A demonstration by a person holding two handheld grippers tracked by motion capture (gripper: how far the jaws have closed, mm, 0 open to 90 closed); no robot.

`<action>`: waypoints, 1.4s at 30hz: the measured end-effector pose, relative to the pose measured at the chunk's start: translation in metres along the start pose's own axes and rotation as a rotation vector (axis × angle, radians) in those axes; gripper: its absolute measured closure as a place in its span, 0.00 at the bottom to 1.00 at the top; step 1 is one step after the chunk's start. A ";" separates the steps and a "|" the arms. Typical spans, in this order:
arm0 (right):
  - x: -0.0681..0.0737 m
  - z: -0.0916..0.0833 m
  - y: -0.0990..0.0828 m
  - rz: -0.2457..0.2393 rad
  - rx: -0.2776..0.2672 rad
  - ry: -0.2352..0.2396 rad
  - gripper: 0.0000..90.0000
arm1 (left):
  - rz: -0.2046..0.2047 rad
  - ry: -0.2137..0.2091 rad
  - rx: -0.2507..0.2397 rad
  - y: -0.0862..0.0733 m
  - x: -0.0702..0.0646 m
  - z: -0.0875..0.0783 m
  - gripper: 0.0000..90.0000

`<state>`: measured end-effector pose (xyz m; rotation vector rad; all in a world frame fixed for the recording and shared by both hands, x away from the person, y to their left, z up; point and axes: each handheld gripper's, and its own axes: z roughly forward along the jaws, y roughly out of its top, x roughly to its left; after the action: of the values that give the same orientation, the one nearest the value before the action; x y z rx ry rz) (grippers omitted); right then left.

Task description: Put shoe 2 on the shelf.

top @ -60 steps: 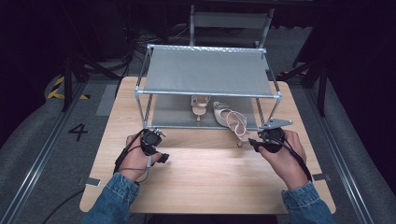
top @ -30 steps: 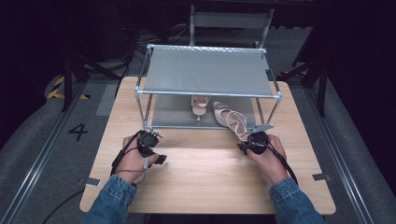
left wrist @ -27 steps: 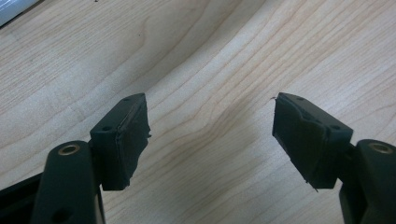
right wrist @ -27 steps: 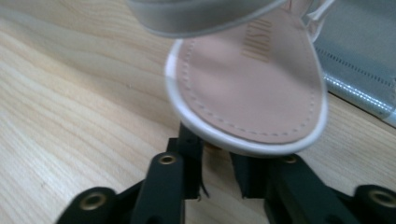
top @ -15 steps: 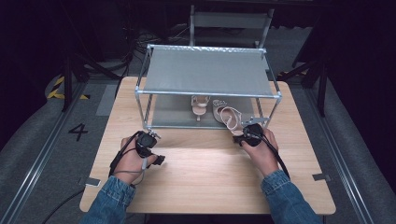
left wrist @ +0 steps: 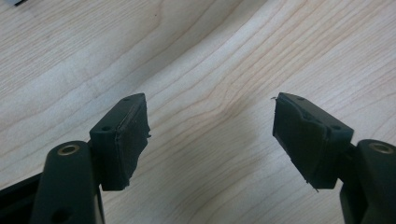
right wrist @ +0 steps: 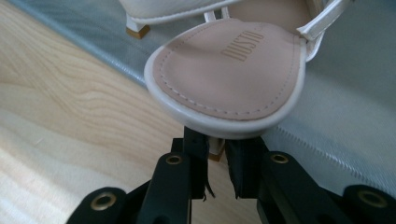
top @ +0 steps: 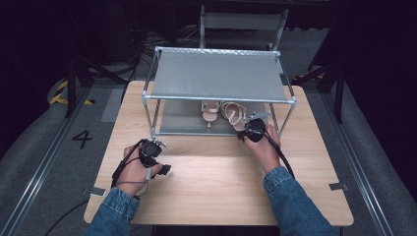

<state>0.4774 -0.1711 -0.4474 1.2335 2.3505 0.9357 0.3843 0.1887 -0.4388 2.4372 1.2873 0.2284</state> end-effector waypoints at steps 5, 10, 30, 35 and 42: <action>0.004 0.008 0.007 -0.009 0.002 0.004 0.88 | 0.001 0.003 0.001 -0.005 -0.001 -0.003 0.31; 0.006 0.016 0.015 -0.022 0.000 0.010 0.88 | -0.018 0.009 0.001 -0.013 0.000 -0.008 0.31; 0.008 0.048 0.035 0.001 -0.010 0.028 0.89 | -0.053 0.021 -0.004 -0.031 0.006 -0.015 0.31; 0.012 0.054 0.038 0.002 -0.015 0.024 0.88 | -0.061 0.018 -0.005 -0.031 0.007 -0.015 0.31; 0.010 0.042 0.034 -0.039 -0.055 0.007 0.67 | -0.055 0.013 -0.009 -0.027 0.008 -0.014 0.31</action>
<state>0.5158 -0.1322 -0.4545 1.1618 2.3293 0.9866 0.3642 0.2128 -0.4370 2.3930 1.3543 0.2344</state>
